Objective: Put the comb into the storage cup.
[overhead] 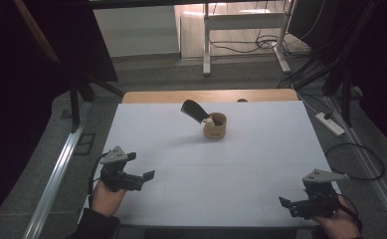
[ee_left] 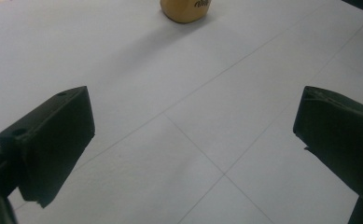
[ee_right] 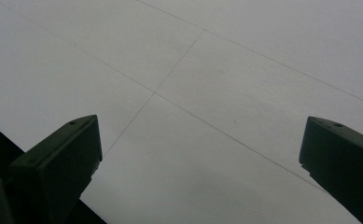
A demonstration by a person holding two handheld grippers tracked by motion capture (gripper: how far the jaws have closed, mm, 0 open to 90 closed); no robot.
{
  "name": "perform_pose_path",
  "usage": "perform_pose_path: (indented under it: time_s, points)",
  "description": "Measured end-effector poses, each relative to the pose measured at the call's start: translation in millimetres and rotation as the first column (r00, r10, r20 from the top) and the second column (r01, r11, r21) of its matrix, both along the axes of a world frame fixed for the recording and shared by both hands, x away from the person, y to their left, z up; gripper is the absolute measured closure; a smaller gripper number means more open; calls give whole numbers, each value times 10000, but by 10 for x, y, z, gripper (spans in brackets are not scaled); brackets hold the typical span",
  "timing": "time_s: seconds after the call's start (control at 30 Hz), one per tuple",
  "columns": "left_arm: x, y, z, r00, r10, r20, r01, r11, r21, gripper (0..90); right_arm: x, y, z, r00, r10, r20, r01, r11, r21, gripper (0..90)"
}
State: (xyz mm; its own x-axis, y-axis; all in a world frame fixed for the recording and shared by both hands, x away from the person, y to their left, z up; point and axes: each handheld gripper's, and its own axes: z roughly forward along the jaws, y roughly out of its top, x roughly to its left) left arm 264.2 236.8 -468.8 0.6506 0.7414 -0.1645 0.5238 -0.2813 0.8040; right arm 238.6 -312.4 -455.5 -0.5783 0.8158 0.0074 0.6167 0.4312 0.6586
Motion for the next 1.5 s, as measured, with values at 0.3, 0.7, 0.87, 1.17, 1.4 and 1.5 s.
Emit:
perform_pose_path:
  time_s: [0.3, 0.7, 0.87, 1.17, 1.4, 1.5]
  points:
    - [-103, 68, -20, 9998, 149, -159, -148, 9999, 57, 0, 1, 1, -1, 10000, -16, -10, 16, 10000, -6, 0]
    - [-251, 155, -55, 9988, 312, -377, -309, 9995, 91, 0, 4, 2, -2, 10000, -38, -37, 38, 10000, -16, 0]
    - [-305, 174, -71, 9983, 349, -474, -343, 9993, 129, 0, 5, 2, -3, 10000, -52, -46, 52, 10000, -29, 0]
    - [-385, 216, -93, 9972, 466, -583, -458, 9988, 151, 0, 7, 5, -5, 10000, -67, -67, 67, 10000, -46, 0]
    - [-440, 231, -84, 9972, 602, -448, -595, 9981, 172, 0, 8, 7, -5, 9999, -82, -78, 81, 10000, -58, 0]
    - [-450, 216, -81, 9971, 640, -411, -623, 9972, 406, 0, 8, 8, -5, 9999, -92, -83, 92, 9999, -63, 0]
